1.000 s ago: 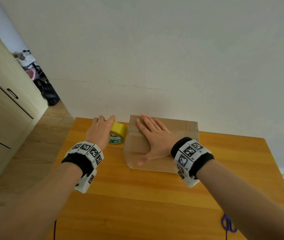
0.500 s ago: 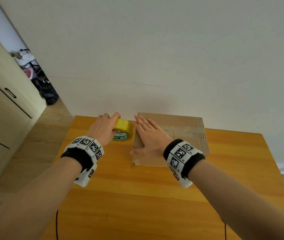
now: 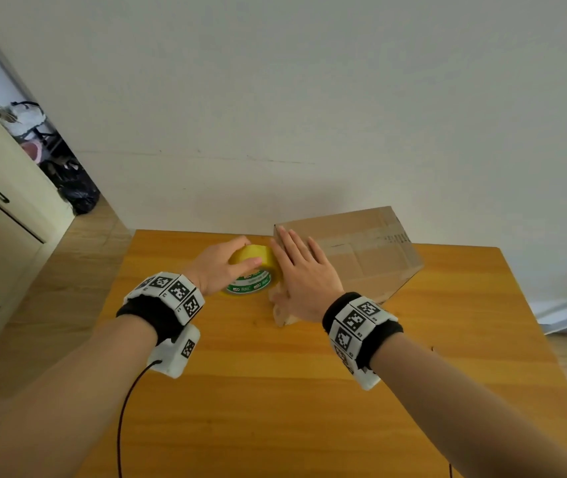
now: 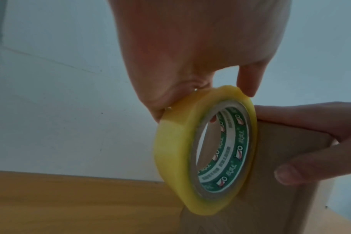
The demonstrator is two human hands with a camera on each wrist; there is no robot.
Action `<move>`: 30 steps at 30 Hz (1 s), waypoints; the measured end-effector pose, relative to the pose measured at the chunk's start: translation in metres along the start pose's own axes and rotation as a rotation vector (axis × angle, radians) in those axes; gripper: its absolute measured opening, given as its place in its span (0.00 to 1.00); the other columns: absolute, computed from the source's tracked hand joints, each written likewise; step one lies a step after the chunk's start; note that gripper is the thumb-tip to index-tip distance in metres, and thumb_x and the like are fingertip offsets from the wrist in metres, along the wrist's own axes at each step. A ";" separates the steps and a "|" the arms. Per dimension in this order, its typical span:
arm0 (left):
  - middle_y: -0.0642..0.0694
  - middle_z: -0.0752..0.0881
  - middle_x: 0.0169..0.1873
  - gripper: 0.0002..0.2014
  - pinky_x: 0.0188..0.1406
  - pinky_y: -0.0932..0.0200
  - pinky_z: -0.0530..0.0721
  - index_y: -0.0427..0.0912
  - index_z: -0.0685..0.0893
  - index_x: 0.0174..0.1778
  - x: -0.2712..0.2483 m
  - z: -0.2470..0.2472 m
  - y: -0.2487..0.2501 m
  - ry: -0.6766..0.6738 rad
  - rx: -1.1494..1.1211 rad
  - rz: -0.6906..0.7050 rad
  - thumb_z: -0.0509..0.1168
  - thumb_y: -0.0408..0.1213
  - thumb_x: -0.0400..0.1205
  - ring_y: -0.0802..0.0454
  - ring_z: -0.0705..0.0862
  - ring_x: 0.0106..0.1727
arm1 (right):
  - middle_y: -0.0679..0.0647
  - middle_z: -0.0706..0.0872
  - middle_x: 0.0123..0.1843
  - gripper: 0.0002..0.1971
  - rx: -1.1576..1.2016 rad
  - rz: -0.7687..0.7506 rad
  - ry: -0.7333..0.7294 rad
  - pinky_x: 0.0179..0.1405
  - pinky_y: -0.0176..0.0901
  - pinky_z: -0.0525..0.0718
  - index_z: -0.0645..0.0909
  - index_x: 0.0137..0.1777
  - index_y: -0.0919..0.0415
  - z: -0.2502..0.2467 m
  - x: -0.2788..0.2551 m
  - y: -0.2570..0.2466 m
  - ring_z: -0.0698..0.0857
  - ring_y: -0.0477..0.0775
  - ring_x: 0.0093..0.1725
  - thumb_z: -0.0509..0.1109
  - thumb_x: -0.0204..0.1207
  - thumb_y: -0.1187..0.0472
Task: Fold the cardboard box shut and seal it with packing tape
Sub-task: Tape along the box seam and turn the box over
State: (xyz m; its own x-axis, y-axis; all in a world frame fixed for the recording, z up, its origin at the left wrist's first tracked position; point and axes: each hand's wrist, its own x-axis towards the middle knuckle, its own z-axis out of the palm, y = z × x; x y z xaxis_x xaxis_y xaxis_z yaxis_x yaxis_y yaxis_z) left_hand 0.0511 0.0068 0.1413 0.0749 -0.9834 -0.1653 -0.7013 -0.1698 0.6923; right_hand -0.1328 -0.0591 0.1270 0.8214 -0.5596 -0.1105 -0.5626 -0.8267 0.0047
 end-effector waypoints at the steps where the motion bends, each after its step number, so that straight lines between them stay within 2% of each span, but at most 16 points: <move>1: 0.47 0.85 0.46 0.22 0.41 0.54 0.85 0.45 0.77 0.56 0.000 0.001 0.000 0.007 -0.005 0.001 0.59 0.60 0.77 0.51 0.85 0.45 | 0.57 0.34 0.85 0.43 -0.008 0.003 0.007 0.83 0.56 0.40 0.39 0.84 0.57 0.002 -0.001 0.001 0.36 0.56 0.84 0.60 0.79 0.43; 3: 0.49 0.85 0.44 0.28 0.40 0.56 0.85 0.47 0.79 0.54 0.001 0.002 0.000 0.018 -0.012 0.024 0.57 0.66 0.71 0.53 0.85 0.44 | 0.56 0.35 0.85 0.40 -0.014 -0.003 0.022 0.82 0.55 0.38 0.41 0.84 0.55 0.002 -0.005 0.007 0.38 0.57 0.84 0.60 0.80 0.47; 7: 0.51 0.85 0.40 0.28 0.35 0.57 0.84 0.48 0.81 0.49 0.003 0.007 0.001 0.071 0.038 0.061 0.57 0.68 0.68 0.56 0.84 0.39 | 0.55 0.38 0.85 0.36 -0.002 -0.038 0.006 0.81 0.55 0.37 0.41 0.84 0.52 -0.001 -0.013 0.017 0.39 0.56 0.84 0.55 0.81 0.48; 10: 0.50 0.86 0.40 0.29 0.35 0.55 0.83 0.47 0.82 0.49 0.008 0.017 -0.001 0.075 0.129 0.036 0.57 0.69 0.69 0.53 0.84 0.38 | 0.54 0.39 0.85 0.33 0.012 -0.038 0.004 0.82 0.55 0.39 0.42 0.84 0.52 -0.002 -0.014 0.022 0.39 0.56 0.84 0.41 0.79 0.47; 12: 0.48 0.87 0.43 0.26 0.35 0.56 0.78 0.46 0.81 0.51 0.009 0.025 -0.006 0.057 0.216 -0.019 0.61 0.65 0.74 0.51 0.82 0.39 | 0.54 0.39 0.85 0.33 0.020 -0.038 0.000 0.83 0.56 0.41 0.41 0.84 0.51 -0.001 -0.013 0.027 0.40 0.55 0.84 0.37 0.77 0.47; 16: 0.44 0.86 0.56 0.28 0.44 0.57 0.80 0.43 0.79 0.64 0.004 0.040 -0.009 -0.015 0.316 -0.167 0.61 0.61 0.77 0.47 0.83 0.50 | 0.51 0.37 0.85 0.31 0.023 -0.080 -0.011 0.83 0.54 0.40 0.40 0.84 0.50 -0.004 -0.011 0.035 0.39 0.52 0.84 0.42 0.81 0.54; 19: 0.48 0.83 0.63 0.28 0.52 0.55 0.83 0.49 0.74 0.70 0.001 0.048 -0.008 -0.048 0.110 -0.140 0.60 0.61 0.77 0.50 0.83 0.57 | 0.50 0.37 0.85 0.34 0.027 -0.099 -0.013 0.83 0.54 0.39 0.39 0.84 0.48 -0.006 -0.010 0.045 0.38 0.52 0.84 0.52 0.82 0.61; 22: 0.52 0.75 0.72 0.29 0.64 0.54 0.76 0.53 0.69 0.74 0.001 0.052 -0.007 -0.089 0.001 -0.095 0.60 0.59 0.78 0.51 0.75 0.70 | 0.49 0.36 0.85 0.35 -0.021 -0.111 -0.005 0.82 0.53 0.37 0.37 0.84 0.48 -0.007 -0.012 0.053 0.38 0.51 0.84 0.53 0.82 0.60; 24: 0.52 0.74 0.73 0.25 0.64 0.57 0.74 0.52 0.70 0.74 0.000 0.055 -0.003 -0.100 -0.073 -0.074 0.61 0.52 0.80 0.54 0.73 0.71 | 0.49 0.36 0.85 0.35 -0.035 -0.118 0.004 0.82 0.54 0.37 0.37 0.84 0.47 -0.007 -0.014 0.055 0.38 0.52 0.84 0.53 0.83 0.58; 26: 0.52 0.74 0.72 0.22 0.62 0.60 0.73 0.51 0.71 0.73 -0.001 0.056 -0.001 -0.116 -0.162 -0.086 0.62 0.46 0.82 0.58 0.72 0.68 | 0.50 0.36 0.85 0.35 -0.048 -0.121 0.004 0.83 0.56 0.39 0.38 0.83 0.45 -0.005 -0.016 0.055 0.38 0.54 0.84 0.54 0.83 0.58; 30: 0.53 0.75 0.71 0.21 0.66 0.60 0.70 0.52 0.73 0.70 0.001 0.057 -0.004 -0.118 -0.176 -0.065 0.64 0.47 0.80 0.55 0.72 0.71 | 0.52 0.36 0.85 0.35 -0.083 -0.130 0.004 0.83 0.58 0.41 0.42 0.83 0.39 -0.002 -0.019 0.054 0.38 0.58 0.84 0.56 0.83 0.59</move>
State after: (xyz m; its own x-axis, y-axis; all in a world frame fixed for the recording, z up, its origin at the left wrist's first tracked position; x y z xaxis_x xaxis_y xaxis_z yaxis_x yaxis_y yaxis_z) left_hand 0.0137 0.0098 0.0976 0.0255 -0.9573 -0.2878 -0.5626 -0.2518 0.7875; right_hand -0.1787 -0.0929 0.1317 0.8872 -0.4476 -0.1116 -0.4420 -0.8941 0.0724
